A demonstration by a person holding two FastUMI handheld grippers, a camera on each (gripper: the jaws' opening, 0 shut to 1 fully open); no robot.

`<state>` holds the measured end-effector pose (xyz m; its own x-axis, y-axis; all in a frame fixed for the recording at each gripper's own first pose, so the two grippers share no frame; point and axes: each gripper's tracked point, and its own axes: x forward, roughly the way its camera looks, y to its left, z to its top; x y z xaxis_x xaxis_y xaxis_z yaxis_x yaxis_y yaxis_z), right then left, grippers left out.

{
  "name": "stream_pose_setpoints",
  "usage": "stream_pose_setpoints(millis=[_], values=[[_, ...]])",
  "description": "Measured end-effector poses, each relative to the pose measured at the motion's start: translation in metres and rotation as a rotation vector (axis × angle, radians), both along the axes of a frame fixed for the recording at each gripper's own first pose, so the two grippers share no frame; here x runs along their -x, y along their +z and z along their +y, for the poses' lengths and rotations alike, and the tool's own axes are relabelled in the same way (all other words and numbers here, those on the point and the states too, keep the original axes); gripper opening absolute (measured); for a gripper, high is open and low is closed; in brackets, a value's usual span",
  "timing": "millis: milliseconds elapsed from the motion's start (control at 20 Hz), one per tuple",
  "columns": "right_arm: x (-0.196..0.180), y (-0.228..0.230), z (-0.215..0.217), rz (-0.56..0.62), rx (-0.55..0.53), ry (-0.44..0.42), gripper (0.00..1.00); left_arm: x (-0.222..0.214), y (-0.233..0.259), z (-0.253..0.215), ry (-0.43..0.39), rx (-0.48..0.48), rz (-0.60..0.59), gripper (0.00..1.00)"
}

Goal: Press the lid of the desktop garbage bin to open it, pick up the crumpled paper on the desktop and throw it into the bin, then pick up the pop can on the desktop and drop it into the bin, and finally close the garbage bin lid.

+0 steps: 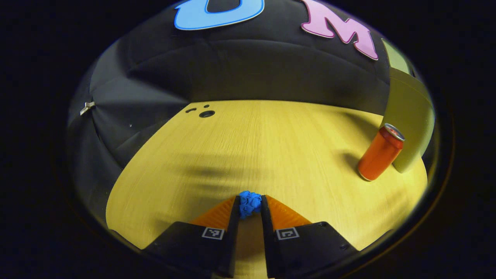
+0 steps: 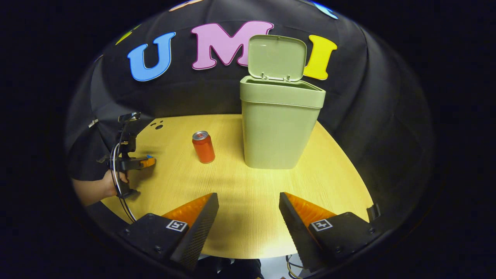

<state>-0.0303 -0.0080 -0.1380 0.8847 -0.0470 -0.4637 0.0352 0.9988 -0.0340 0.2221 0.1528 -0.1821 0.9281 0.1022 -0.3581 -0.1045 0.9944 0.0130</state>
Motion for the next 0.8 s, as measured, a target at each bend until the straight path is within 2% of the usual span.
stream_pose_setpoints(millis=[100,200,300,400,500,550,800], values=[[-0.002,-0.001,-0.008,0.001,-0.012,-0.006,0.99,0.005,0.017,-0.013,-0.023,-0.014,-0.024,0.31],[-0.005,0.002,-0.016,-0.005,-0.026,-0.008,0.99,0.011,0.041,-0.028,-0.042,-0.016,-0.059,0.38],[-0.010,0.005,-0.025,-0.016,-0.027,-0.004,0.99,0.021,0.064,-0.044,-0.062,-0.013,-0.089,0.31],[-0.016,0.008,-0.033,-0.027,-0.035,-0.001,0.99,0.031,0.091,-0.060,-0.084,-0.023,-0.127,0.38],[-0.022,0.010,-0.041,-0.037,-0.053,0.002,0.99,0.042,0.118,-0.076,-0.107,-0.027,-0.161,0.30],[-0.024,0.011,-0.045,-0.042,-0.059,0.003,0.99,0.046,0.132,-0.085,-0.119,-0.024,-0.181,0.34],[-0.033,0.011,-0.066,-0.066,-0.083,-0.010,0.98,0.059,0.205,-0.141,-0.217,-0.026,-0.286,0.34]])
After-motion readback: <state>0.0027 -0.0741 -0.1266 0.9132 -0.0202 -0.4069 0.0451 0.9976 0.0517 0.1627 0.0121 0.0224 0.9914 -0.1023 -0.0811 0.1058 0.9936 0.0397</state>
